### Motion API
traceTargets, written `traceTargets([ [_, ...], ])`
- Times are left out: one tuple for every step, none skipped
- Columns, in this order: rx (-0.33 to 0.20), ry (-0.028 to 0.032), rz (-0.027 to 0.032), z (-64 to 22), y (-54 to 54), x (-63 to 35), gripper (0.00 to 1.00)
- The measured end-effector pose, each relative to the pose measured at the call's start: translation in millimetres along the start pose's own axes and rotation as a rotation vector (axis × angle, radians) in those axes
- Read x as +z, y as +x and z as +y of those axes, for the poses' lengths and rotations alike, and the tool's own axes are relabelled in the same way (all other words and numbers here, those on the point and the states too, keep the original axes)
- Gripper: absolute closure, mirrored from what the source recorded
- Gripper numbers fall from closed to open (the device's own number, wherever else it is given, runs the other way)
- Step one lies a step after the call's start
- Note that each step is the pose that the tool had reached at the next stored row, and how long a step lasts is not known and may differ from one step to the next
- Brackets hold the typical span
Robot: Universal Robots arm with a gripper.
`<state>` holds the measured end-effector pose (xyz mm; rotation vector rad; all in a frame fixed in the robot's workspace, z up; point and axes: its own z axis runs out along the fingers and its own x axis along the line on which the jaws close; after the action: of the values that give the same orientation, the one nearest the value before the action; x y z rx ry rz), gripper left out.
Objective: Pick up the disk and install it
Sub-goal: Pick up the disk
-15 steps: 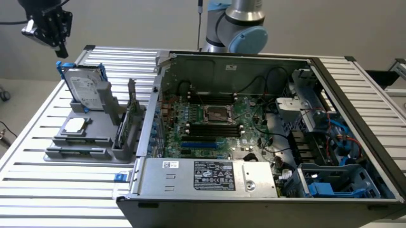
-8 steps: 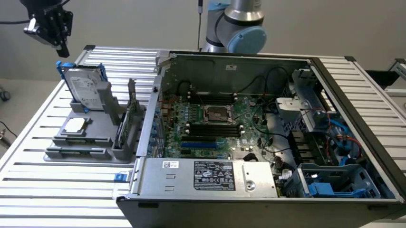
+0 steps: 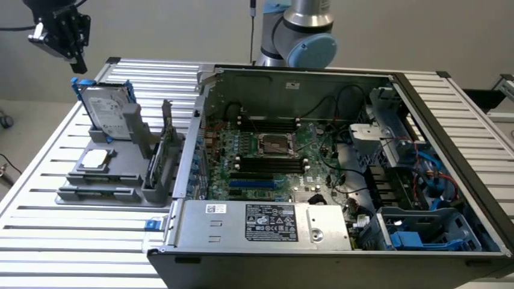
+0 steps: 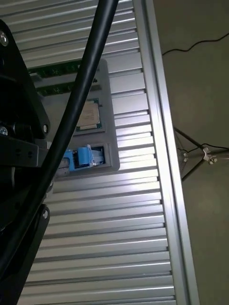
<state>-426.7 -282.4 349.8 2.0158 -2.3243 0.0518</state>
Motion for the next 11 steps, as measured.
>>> traceTargets([
  [-0.003, 0.0005, 0.0026, 0.0, 0.0, -0.1, 0.89],
  [-0.011, 0.0012, 0.0036, 0.0, 0.1, -0.1, 0.89],
  [-0.024, 0.0022, 0.0038, -0.1, 0.1, 0.0, 0.89],
  [-0.04, 0.0033, 0.0041, 0.0, 0.0, -0.1, 0.89],
  [-0.057, 0.0045, 0.0044, 0.0, 0.0, -0.1, 0.89],
  [-0.075, 0.0058, 0.0048, -0.1, 0.0, -0.2, 0.89],
  [-0.093, 0.007, 0.0051, -0.1, 0.0, -0.2, 0.89],
  [-0.11, 0.0086, 0.0053, -0.1, 0.0, -0.1, 0.89],
  [-0.128, 0.0099, 0.0055, 0.0, 0.0, -0.1, 0.89],
  [-0.141, 0.0108, 0.0058, 0.0, 0.0, -0.1, 0.89],
  [-0.148, 0.0115, 0.0058, -0.1, 0.0, -0.1, 0.89],
])
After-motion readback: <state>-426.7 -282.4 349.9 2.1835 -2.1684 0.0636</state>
